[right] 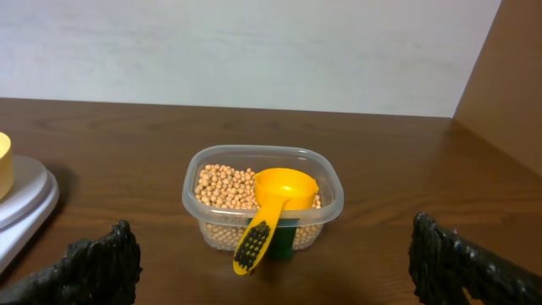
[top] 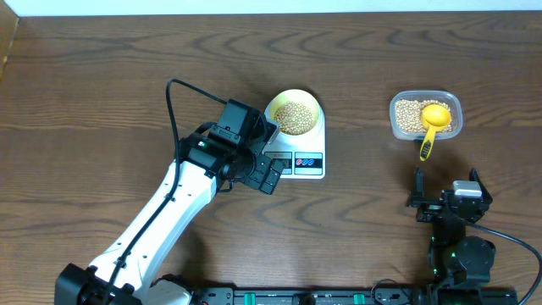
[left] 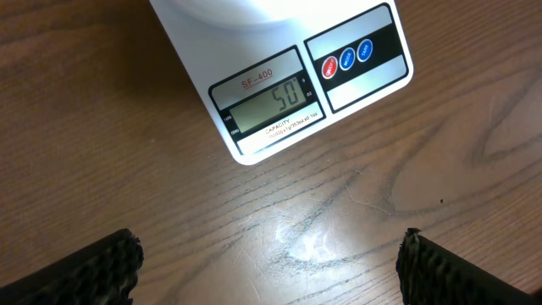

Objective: Scoop item into bowl and weigh 50g on scale

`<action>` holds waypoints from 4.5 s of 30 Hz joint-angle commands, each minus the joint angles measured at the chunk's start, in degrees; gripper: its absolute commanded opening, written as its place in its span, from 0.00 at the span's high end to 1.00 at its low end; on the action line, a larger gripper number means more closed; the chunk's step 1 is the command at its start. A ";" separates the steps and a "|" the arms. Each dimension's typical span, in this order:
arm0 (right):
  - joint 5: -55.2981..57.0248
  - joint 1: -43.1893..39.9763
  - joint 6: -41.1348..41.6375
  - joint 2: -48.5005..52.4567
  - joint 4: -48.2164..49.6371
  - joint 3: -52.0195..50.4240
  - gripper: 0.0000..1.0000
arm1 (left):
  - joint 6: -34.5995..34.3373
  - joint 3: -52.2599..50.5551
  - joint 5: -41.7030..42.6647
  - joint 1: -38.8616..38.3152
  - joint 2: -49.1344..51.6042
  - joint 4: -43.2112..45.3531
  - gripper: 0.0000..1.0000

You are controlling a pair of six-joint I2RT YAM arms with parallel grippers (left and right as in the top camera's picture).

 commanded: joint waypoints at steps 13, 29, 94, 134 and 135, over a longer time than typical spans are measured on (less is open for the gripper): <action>-0.15 -0.04 -0.57 -0.35 -0.31 -0.07 0.01 | 0.76 -0.48 -0.55 -0.02 0.39 0.04 0.02; -0.17 -0.04 -0.57 -0.35 -0.31 -0.07 0.01 | 0.76 -0.48 -0.55 -0.02 0.39 0.04 0.02; -0.15 -0.04 -0.57 -0.35 -0.31 -0.07 0.01 | 3.39 -0.92 -12.39 11.54 -24.85 1.51 0.02; -0.15 -0.04 -0.57 -0.35 -0.31 -0.07 0.01 | -3.41 -39.95 -12.59 24.48 -74.66 28.02 0.02; -0.17 -0.04 -0.57 -0.35 -0.31 -0.07 0.01 | -3.43 -40.57 -12.59 24.48 -75.36 28.24 0.02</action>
